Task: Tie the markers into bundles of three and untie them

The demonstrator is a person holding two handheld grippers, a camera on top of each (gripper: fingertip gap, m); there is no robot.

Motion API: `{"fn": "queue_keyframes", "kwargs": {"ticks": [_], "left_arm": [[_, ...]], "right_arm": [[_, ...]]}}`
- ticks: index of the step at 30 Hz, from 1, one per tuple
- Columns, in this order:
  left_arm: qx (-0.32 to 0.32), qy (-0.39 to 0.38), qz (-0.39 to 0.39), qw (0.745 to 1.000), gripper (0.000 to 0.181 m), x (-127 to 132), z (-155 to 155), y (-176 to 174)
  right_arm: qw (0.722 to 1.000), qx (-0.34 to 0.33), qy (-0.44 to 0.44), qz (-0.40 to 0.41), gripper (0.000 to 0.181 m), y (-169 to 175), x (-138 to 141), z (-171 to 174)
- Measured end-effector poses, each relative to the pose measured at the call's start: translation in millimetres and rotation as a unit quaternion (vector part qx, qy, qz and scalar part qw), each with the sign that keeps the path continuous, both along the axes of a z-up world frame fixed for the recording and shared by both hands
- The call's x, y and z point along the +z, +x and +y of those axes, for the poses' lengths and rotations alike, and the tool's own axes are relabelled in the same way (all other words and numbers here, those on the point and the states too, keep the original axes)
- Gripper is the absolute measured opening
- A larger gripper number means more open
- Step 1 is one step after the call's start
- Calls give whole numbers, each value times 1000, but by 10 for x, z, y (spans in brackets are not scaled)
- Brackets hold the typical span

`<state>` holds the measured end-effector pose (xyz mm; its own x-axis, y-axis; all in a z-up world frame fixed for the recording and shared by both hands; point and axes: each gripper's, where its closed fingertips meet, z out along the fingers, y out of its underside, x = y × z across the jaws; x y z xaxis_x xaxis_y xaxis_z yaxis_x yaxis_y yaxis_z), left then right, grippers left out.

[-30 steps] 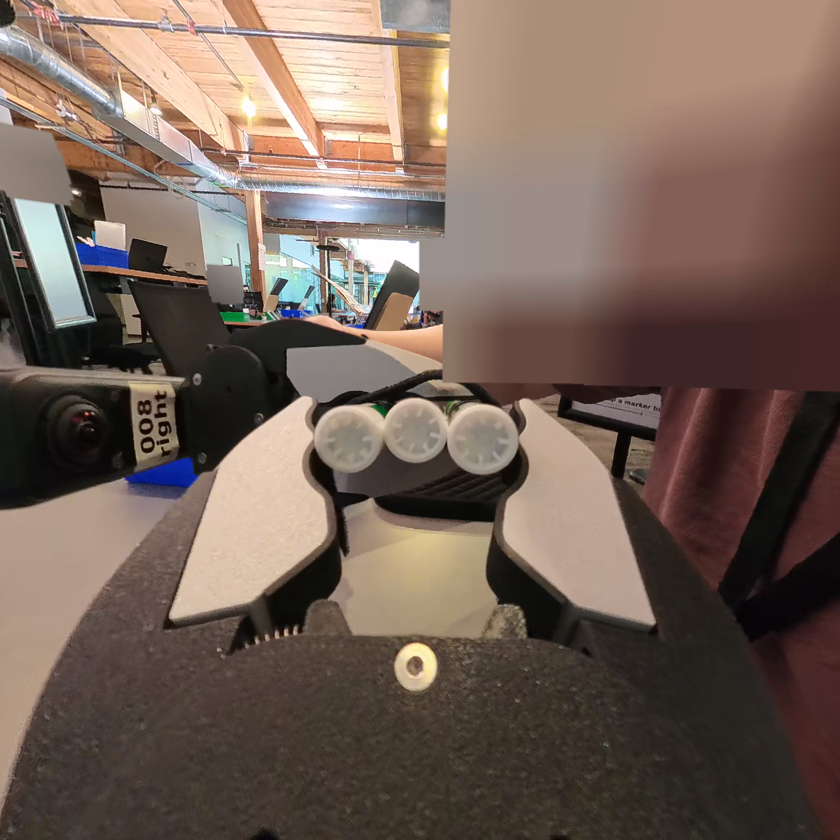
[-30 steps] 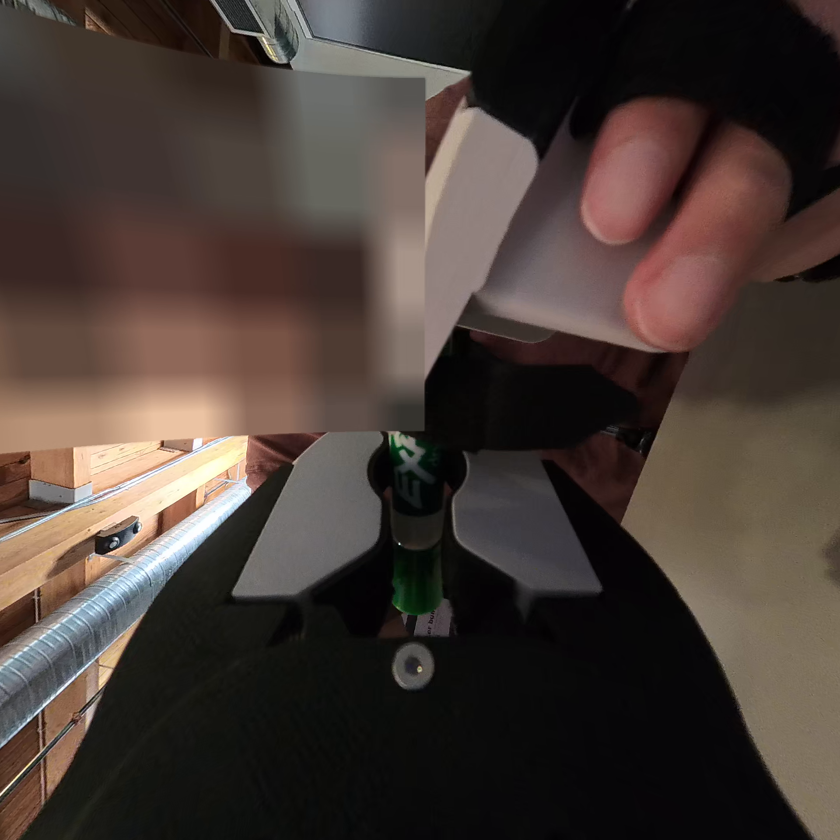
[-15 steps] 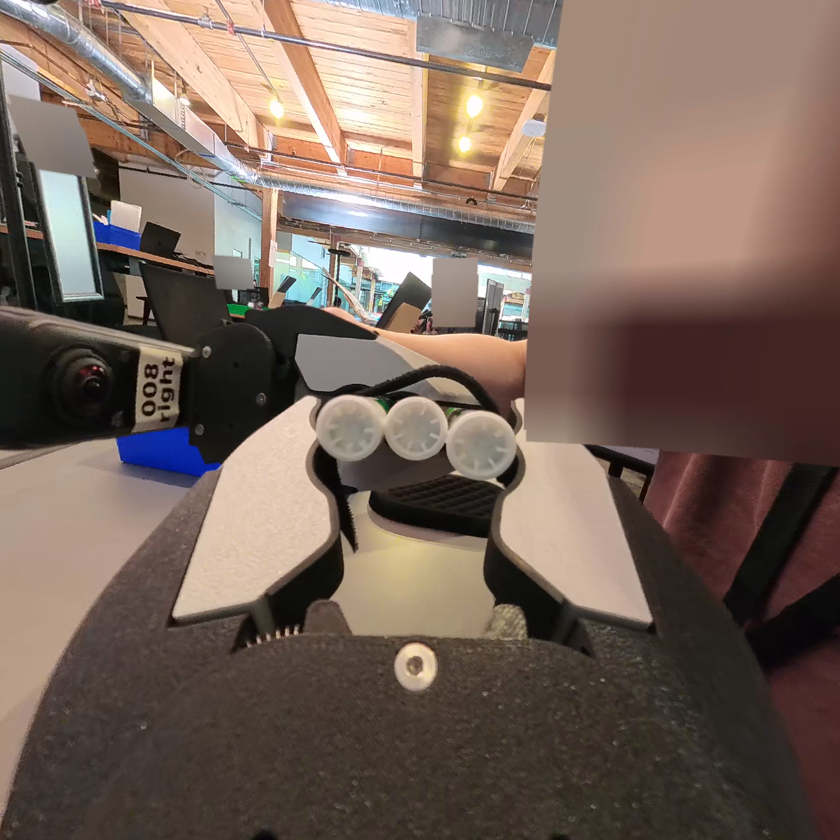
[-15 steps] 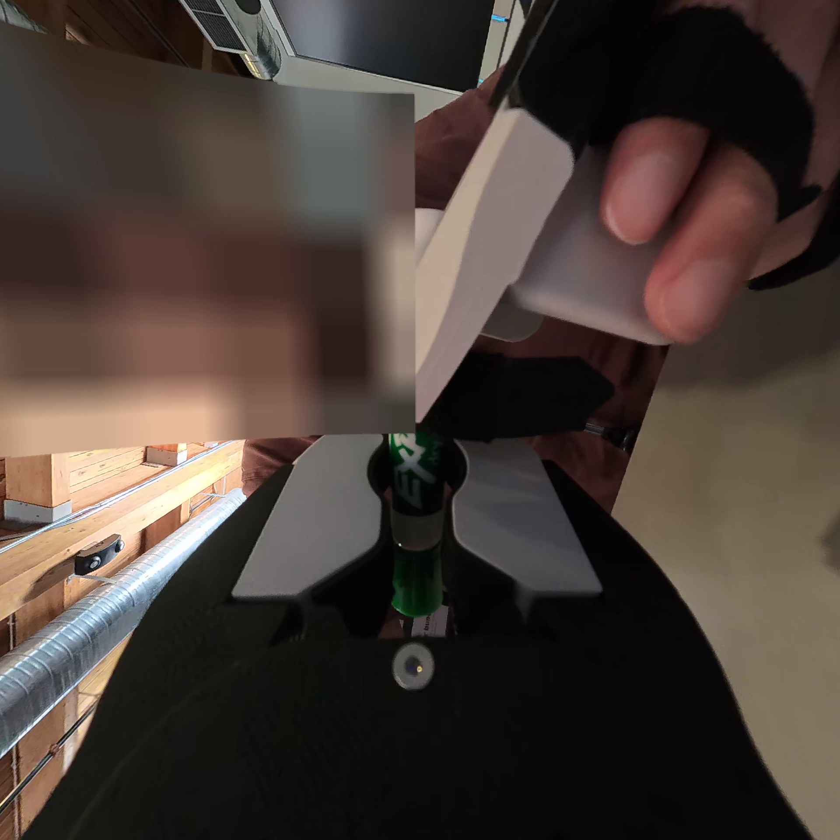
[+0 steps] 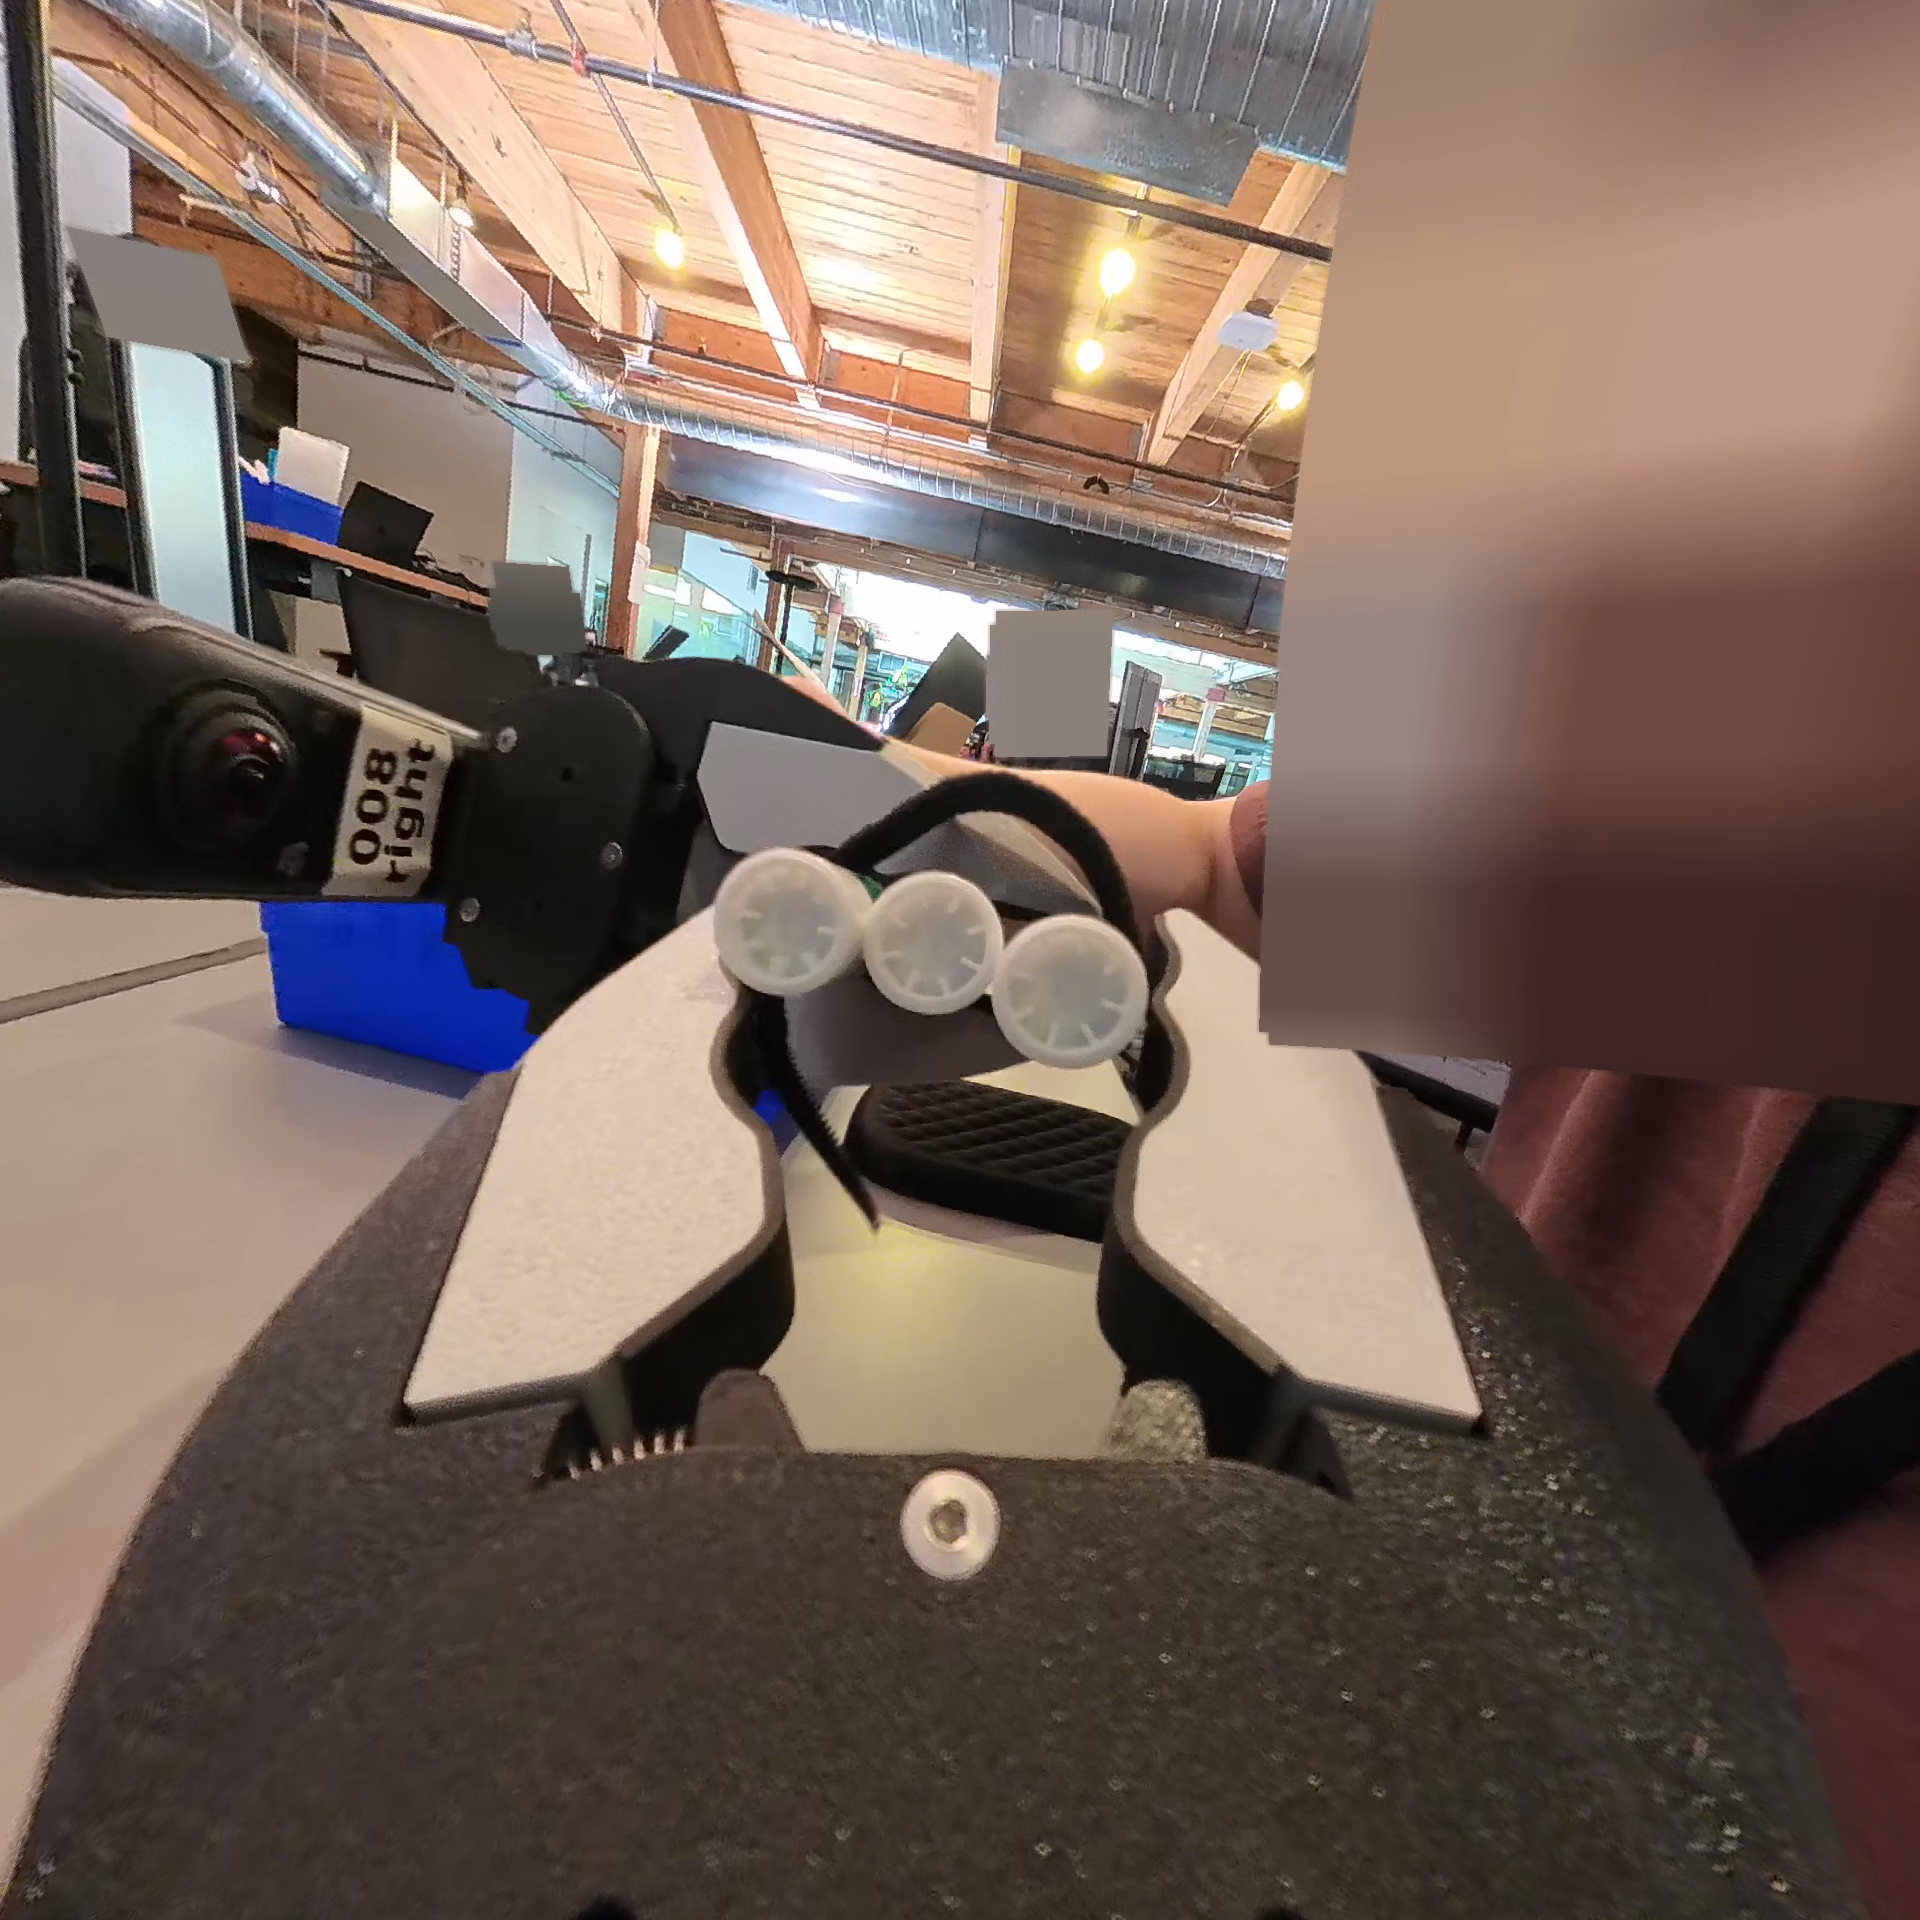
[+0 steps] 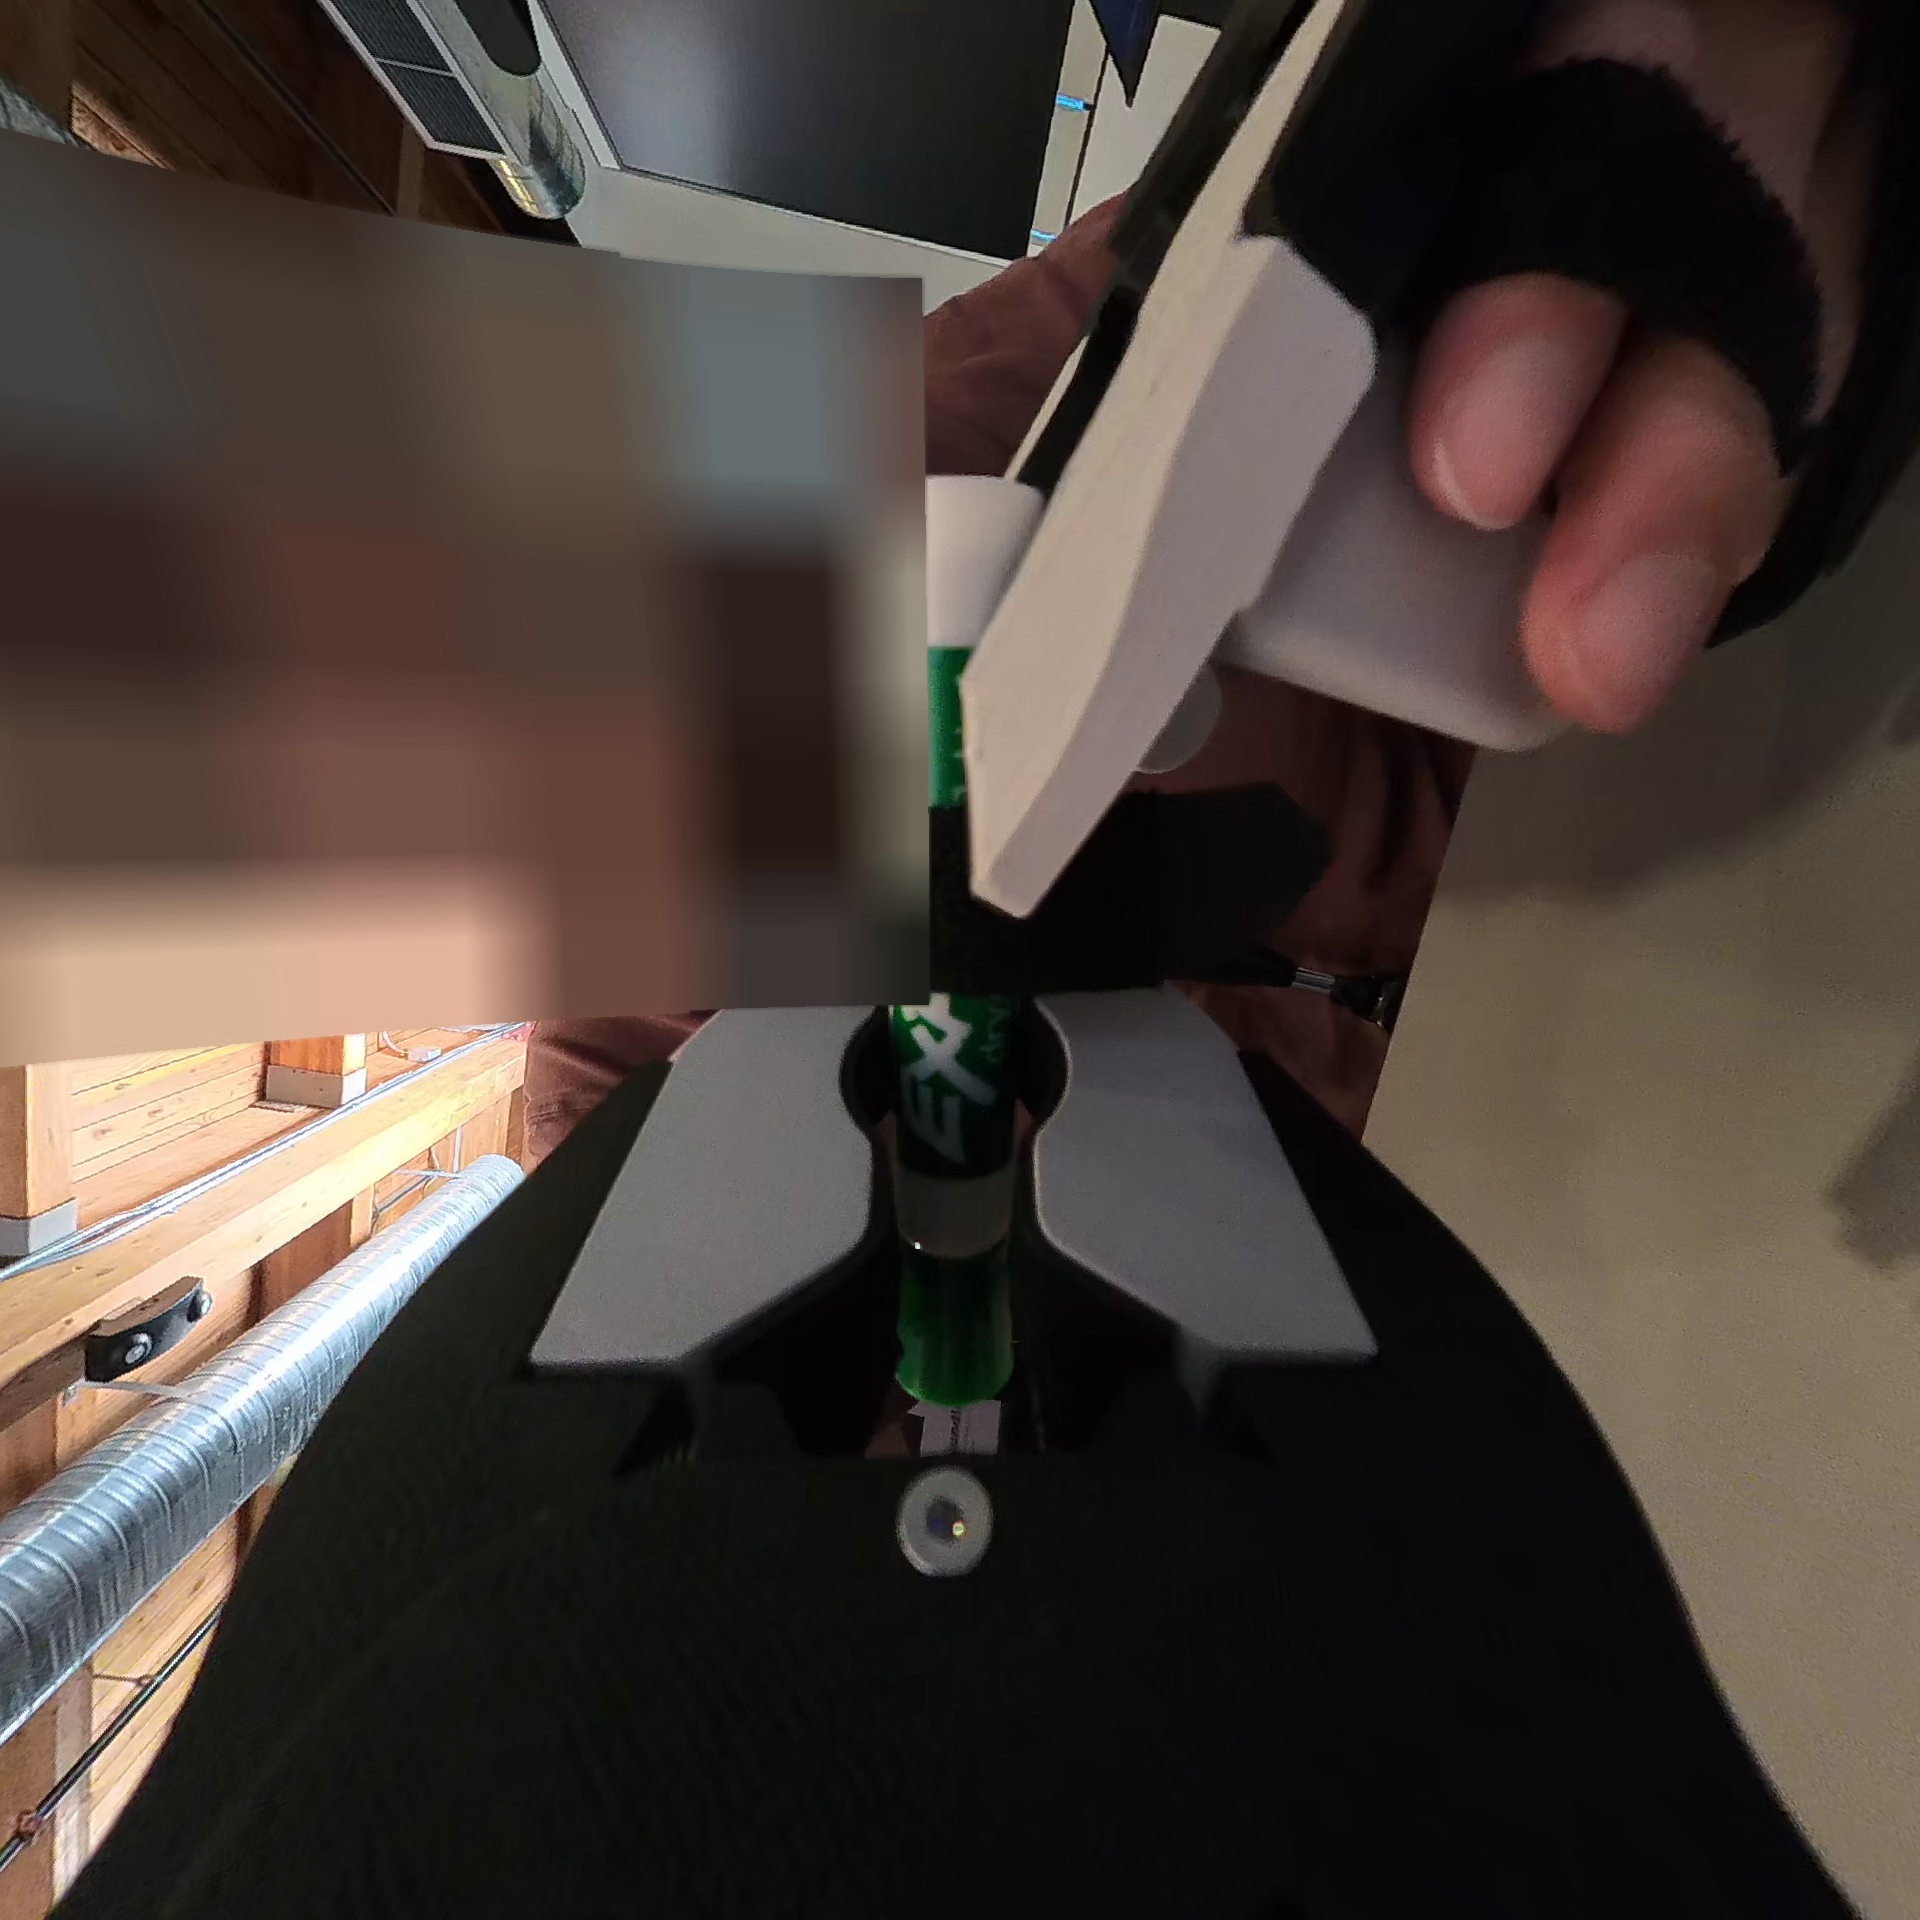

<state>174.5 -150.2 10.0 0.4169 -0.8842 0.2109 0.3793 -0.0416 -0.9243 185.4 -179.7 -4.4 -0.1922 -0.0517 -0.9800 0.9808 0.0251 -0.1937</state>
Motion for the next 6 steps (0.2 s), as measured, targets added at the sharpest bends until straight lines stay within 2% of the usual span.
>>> {"fn": "queue_keyframes", "kwargs": {"ticks": [1,6], "left_arm": [[3,3,-1,1000,71,4,5,-7],[9,1,-5,1000,73,2,36,-37]], "right_arm": [[1000,0,5,-1,19,3,-13,-4],[1000,-9,18,-2,18,-26,-36,11]]}}
